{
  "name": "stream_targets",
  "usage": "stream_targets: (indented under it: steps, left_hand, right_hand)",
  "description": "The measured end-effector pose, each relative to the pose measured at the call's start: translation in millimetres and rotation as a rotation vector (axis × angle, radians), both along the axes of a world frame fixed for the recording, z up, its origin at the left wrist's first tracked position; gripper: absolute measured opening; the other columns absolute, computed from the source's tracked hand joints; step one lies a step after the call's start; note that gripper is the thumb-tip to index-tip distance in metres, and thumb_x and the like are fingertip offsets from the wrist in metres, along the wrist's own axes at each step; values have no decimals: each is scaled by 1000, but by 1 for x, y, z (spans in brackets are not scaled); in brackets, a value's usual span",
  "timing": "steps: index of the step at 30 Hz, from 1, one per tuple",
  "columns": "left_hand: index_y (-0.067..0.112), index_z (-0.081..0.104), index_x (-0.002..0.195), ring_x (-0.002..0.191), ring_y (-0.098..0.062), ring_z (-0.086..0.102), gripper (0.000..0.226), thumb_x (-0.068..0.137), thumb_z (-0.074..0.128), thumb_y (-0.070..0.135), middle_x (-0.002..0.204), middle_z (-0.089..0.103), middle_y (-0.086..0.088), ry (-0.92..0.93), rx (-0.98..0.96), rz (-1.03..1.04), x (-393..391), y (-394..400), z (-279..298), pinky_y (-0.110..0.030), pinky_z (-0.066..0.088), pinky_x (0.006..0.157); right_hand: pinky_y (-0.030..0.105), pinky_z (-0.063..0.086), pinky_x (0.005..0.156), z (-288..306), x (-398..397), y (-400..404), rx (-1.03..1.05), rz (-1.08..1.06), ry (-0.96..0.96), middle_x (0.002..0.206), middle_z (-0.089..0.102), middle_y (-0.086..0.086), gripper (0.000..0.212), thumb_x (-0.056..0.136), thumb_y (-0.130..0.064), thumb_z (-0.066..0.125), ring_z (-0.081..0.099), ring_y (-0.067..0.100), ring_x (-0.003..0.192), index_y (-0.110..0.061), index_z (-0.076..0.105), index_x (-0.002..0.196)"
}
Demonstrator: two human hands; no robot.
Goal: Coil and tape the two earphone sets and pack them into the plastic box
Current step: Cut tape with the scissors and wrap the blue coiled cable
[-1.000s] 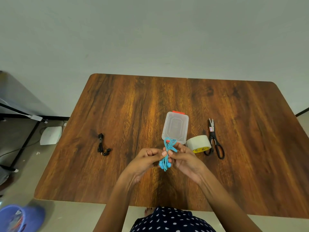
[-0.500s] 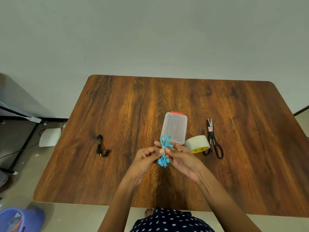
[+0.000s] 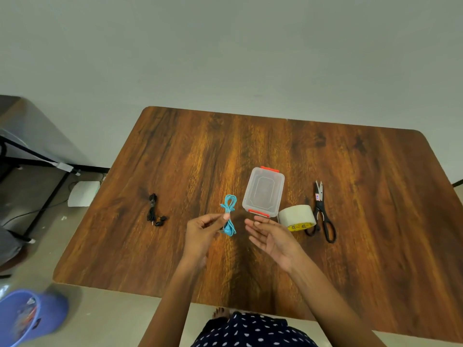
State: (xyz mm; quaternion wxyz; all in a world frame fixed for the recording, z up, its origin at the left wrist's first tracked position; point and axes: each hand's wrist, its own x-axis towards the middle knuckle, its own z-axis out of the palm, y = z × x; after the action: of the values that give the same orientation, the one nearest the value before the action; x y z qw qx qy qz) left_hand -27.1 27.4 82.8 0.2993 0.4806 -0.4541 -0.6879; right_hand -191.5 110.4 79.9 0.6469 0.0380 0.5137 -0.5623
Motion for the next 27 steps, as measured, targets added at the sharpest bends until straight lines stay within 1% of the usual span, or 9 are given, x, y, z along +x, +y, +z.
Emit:
stream_targets:
  steps: [3,4,7,11,16,19,21,24,27]
  left_hand:
    - [-3,73,96,80,-17,69,25,76,76,12,89,74,-13,-85,-56,128,3,-7,-4,-24,56,73]
    - [-3,73,95,79,-18,70,26,74,78,12,88,74,-14,-122,-71,177,6,-12,-6,-25,56,73]
    - [-1,73,94,81,-22,71,33,69,84,17,86,74,-13,-216,-95,283,16,-34,-16,-33,57,76]
    - [4,73,87,71,-12,68,37,65,87,30,78,71,-2,-426,-178,386,34,-70,-34,-25,54,66]
    - [4,67,82,73,-19,66,36,67,85,31,82,70,-8,-619,-207,378,53,-107,-58,-24,44,63]
    - [7,61,79,73,-17,62,34,69,84,30,86,69,-9,-691,-213,356,58,-121,-69,-17,39,56]
    - [8,60,80,74,-15,61,33,70,83,29,89,69,-9,-728,-206,313,59,-125,-76,-18,45,61]
    - [6,64,93,78,-13,59,36,72,82,30,97,69,-8,-781,-177,221,57,-130,-82,-26,50,72]
    - [3,63,100,91,-21,65,36,77,79,26,101,68,-9,-784,-231,152,55,-128,-83,-32,52,80]
  right_hand:
    - [32,54,77,-1,5,-2,26,30,29,106,73,10,19,94,-4,53,71,18,95,-10,61,109]
    - [32,54,77,-2,9,-5,36,47,46,105,73,9,18,94,-4,52,71,18,95,-10,61,108]
    - [32,54,78,-4,20,-14,47,85,60,103,74,8,17,94,-5,53,71,18,95,-9,61,108]
    - [32,55,78,-5,33,-29,49,94,77,103,74,7,18,94,-6,54,71,17,95,-9,62,109]
    - [32,54,79,-9,48,-44,62,90,99,103,74,7,17,94,-7,55,71,17,95,-10,63,108]
    - [33,54,80,-12,56,-50,80,84,118,104,74,7,17,94,-9,55,71,18,96,-10,64,108]
    - [33,54,80,-12,59,-51,92,84,142,103,74,7,17,93,-10,56,71,18,96,-10,64,108]
    - [33,55,80,-14,63,-52,111,73,179,101,74,7,16,93,-10,57,71,19,95,-9,65,107]
    - [33,55,80,-14,66,-53,121,69,192,99,75,8,16,93,-9,56,71,19,94,-9,65,106]
